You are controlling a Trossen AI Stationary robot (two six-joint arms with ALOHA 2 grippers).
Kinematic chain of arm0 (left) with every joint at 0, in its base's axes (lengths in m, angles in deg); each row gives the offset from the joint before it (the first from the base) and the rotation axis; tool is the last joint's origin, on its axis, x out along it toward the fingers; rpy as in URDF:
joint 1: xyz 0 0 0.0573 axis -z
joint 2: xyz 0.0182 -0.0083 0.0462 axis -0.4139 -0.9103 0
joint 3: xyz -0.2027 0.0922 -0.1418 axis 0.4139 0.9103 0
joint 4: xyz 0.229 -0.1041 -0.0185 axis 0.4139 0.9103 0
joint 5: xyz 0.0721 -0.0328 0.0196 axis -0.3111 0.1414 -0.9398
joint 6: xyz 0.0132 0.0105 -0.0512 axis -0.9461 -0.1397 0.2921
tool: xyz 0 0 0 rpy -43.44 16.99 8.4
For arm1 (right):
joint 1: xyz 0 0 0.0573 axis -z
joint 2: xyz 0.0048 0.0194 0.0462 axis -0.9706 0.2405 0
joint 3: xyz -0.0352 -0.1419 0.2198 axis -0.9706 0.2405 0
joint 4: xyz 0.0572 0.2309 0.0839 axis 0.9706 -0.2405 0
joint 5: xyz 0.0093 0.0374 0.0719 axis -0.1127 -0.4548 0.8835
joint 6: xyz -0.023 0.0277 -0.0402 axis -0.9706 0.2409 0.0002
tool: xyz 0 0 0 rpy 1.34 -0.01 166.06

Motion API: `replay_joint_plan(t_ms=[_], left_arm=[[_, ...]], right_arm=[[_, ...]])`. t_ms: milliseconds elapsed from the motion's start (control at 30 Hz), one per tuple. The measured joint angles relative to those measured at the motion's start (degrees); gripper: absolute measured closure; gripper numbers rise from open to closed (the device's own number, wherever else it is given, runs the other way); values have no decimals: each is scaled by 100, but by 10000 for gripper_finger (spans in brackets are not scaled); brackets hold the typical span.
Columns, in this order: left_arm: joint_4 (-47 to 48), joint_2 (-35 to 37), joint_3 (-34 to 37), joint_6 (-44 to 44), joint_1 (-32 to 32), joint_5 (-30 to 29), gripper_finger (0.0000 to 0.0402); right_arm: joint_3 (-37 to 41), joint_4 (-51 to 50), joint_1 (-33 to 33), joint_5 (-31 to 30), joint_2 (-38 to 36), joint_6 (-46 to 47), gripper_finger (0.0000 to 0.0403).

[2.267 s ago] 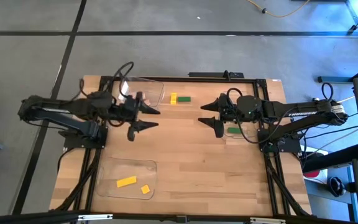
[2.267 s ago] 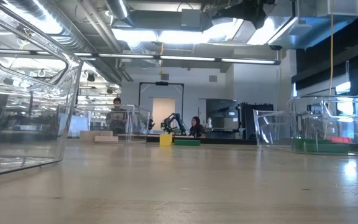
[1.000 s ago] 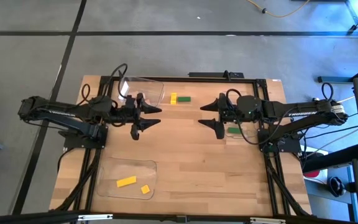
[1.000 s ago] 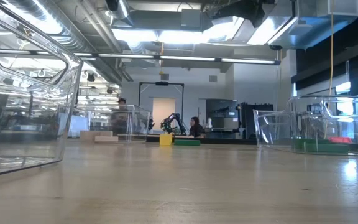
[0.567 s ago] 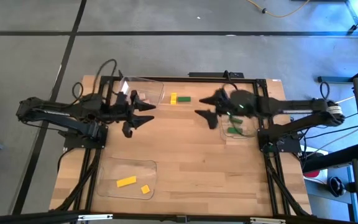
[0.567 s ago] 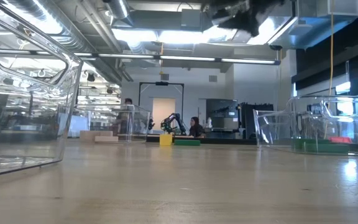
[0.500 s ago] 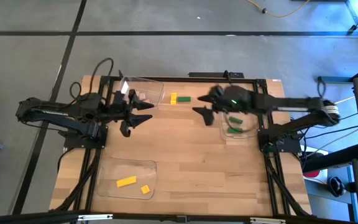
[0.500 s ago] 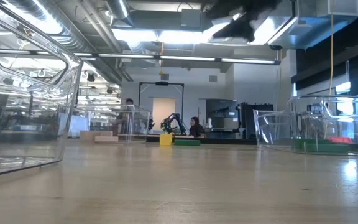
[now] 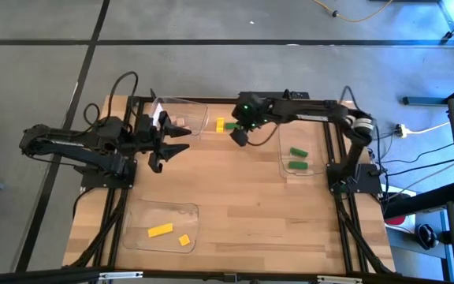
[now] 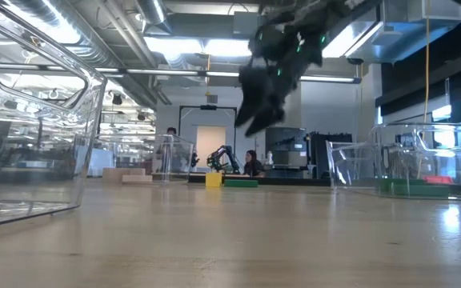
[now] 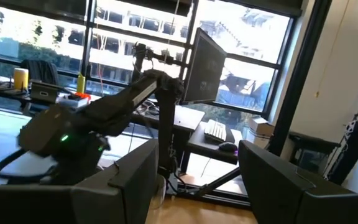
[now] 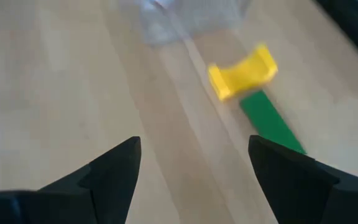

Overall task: Sort & place blocks by color
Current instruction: Put the green block into the top right transparent bin

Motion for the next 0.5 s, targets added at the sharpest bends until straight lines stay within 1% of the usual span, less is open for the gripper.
replay_joint_plan(t_ms=[67, 167, 333, 400, 500], left_arm=[[-2, 0, 0, -1, 2, -27, 189], [-2, 0, 0, -1, 0, -233, 189], [-4, 0, 0, -1, 1, -404, 189], [-7, 0, 0, 1, 0, -434, 189], [-9, -2, 0, 3, 0, -460, 189]], right_arm=[[-11, -1, 106, 32, 243, 143, 102], [-11, 18, 266, 116, 559, 430, 102], [-11, 234, 481, 185, 865, 756, 102], [-11, 314, 530, 96, 948, 874, 102], [-11, 443, 586, -248, 982, 943, 102]])
